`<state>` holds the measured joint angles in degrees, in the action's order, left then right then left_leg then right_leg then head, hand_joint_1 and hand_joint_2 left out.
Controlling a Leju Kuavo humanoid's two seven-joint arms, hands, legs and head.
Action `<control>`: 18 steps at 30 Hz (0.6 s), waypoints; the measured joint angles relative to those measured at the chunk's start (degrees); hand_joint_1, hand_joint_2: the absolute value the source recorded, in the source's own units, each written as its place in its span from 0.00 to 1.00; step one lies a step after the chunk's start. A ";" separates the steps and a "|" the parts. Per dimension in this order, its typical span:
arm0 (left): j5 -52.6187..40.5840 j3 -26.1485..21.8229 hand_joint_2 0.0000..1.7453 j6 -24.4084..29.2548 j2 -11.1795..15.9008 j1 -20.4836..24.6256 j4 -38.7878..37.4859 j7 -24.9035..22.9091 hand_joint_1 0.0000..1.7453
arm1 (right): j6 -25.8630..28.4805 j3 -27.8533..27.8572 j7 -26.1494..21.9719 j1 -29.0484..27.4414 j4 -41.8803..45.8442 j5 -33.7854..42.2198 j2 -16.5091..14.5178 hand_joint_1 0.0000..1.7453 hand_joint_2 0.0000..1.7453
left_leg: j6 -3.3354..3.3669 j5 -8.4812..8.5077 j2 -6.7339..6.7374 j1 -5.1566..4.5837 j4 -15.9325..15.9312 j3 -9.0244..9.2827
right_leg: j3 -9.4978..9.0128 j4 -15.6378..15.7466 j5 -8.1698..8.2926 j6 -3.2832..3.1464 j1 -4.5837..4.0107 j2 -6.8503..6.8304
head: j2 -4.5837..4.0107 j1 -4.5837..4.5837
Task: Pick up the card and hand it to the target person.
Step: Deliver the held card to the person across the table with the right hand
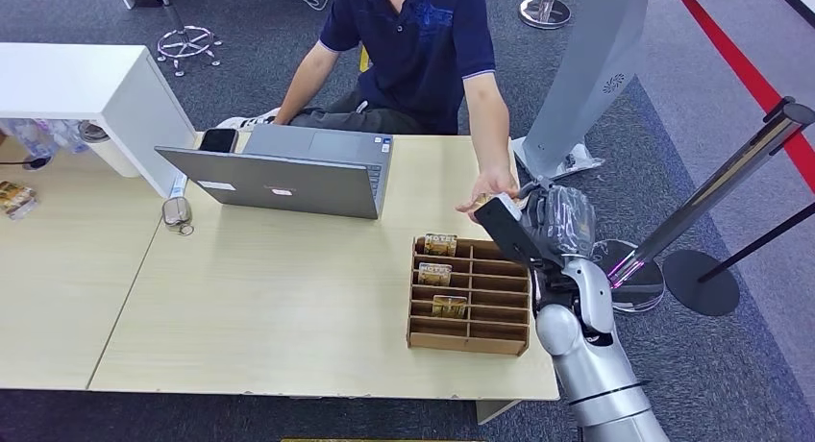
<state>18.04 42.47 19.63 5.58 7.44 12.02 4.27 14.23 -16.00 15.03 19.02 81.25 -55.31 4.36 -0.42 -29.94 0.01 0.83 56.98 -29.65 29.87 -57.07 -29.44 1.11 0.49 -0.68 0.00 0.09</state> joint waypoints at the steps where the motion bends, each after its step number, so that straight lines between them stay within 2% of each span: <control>1: -0.08 0.00 0.00 0.00 -0.01 0.00 0.00 -0.01 0.00 | 0.11 -0.04 0.03 0.13 -0.68 -0.11 -0.03 0.89 1.00 | 0.00 0.00 0.00 0.00 0.00 0.00 | 0.00 0.00 0.00 0.00 0.00 0.00 | 0.00 0.00; 4: -0.20 0.00 0.00 0.00 -0.04 0.02 0.00 -0.03 0.00 | 0.22 -0.11 0.25 0.60 -2.58 -0.15 -0.09 0.84 1.00 | 0.00 0.00 0.00 0.00 0.00 0.00 | 0.00 0.00 0.00 0.00 0.00 0.00 | 0.00 -0.01; 7: -0.23 0.00 0.00 0.00 -0.07 0.03 0.00 -0.04 0.00 | 0.29 -0.15 0.34 0.74 -4.00 0.09 -0.11 0.19 1.00 | 0.00 0.00 0.00 0.00 0.00 0.00 | 0.00 0.00 0.00 0.00 0.00 0.00 | 0.00 0.00; 8: -0.23 0.00 0.00 0.00 -0.08 0.03 0.00 -0.04 0.00 | 0.31 -0.17 0.34 0.75 -4.38 0.15 -0.12 0.01 1.00 | 0.00 0.00 0.00 0.00 0.00 0.00 | 0.00 0.00 0.00 0.00 0.00 0.00 | 0.00 0.00; 18: -0.14 0.00 0.00 0.75 -0.27 0.06 0.00 -0.38 0.00 | 1.89 -0.36 -0.39 0.68 -6.76 3.10 -0.10 0.00 1.00 | 0.00 0.00 0.00 0.00 0.00 0.01 | 0.01 0.00 0.00 0.00 0.00 0.00 | 0.00 -0.01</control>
<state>17.90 42.47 20.38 5.31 7.50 12.02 3.89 16.12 -16.36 14.64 19.70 74.49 -52.20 4.26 -0.42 -29.94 0.01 0.83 56.98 -29.64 29.89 -57.07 -29.44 1.11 0.49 -0.68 0.00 0.08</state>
